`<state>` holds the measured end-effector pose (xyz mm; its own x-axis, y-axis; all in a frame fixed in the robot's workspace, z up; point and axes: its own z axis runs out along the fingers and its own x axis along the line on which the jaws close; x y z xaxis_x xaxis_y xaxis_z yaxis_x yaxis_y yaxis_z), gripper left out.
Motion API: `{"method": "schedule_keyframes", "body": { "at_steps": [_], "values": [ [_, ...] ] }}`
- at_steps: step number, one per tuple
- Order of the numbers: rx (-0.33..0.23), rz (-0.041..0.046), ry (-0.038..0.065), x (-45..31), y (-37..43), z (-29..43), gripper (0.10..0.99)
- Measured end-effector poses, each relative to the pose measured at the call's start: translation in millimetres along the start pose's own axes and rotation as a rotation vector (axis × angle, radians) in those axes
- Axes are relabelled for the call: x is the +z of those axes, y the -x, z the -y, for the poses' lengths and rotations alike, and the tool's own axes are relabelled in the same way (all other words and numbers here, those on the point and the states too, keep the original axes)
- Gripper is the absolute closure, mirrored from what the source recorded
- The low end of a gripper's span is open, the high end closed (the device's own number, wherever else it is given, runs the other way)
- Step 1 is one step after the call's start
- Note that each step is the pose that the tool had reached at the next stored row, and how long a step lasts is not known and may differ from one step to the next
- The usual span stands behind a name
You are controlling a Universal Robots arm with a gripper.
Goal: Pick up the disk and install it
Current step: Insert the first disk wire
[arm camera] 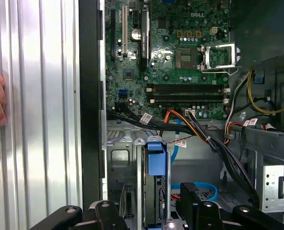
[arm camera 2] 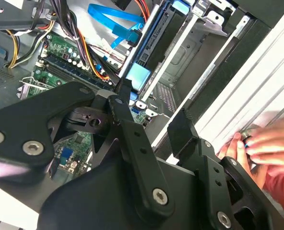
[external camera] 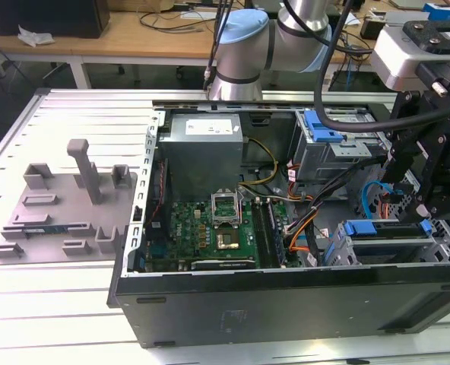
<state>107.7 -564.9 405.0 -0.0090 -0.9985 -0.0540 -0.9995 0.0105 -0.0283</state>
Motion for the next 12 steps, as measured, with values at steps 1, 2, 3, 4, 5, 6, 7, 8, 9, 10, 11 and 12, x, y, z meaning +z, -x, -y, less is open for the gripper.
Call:
{"method": "schedule_keyframes", "body": {
  "at_steps": [1,2,3,4,5,6,7,8,9,10,11,12],
  "values": [
    [0.000,0.0000,0.000,0.0,0.0,0.0,0.506],
    [0.000,0.0000,0.000,0.0,0.0,0.0,0.506],
    [0.000,0.0000,0.000,0.0,0.0,0.0,0.506],
    [0.000,0.0000,0.000,0.0,0.0,0.0,0.506],
    [0.000,0.0000,0.000,0.0,0.0,0.0,0.506],
    [0.000,0.0002,0.000,0.2,1.3,0.1,0.506],
    [0.000,-0.0003,0.000,0.2,4.6,0.0,0.506],
    [0.000,-0.0006,0.000,0.7,11.3,-0.1,0.506],
    [0.000,-0.0012,0.000,1.0,19.3,-0.3,0.506],
    [0.000,-0.0011,0.000,1.3,24.5,-0.3,0.506],
    [0.004,-0.0014,0.000,1.3,25.6,-0.3,0.506],
    [0.019,-0.0017,-0.001,1.4,25.6,-0.3,0.506]
  ]
}}
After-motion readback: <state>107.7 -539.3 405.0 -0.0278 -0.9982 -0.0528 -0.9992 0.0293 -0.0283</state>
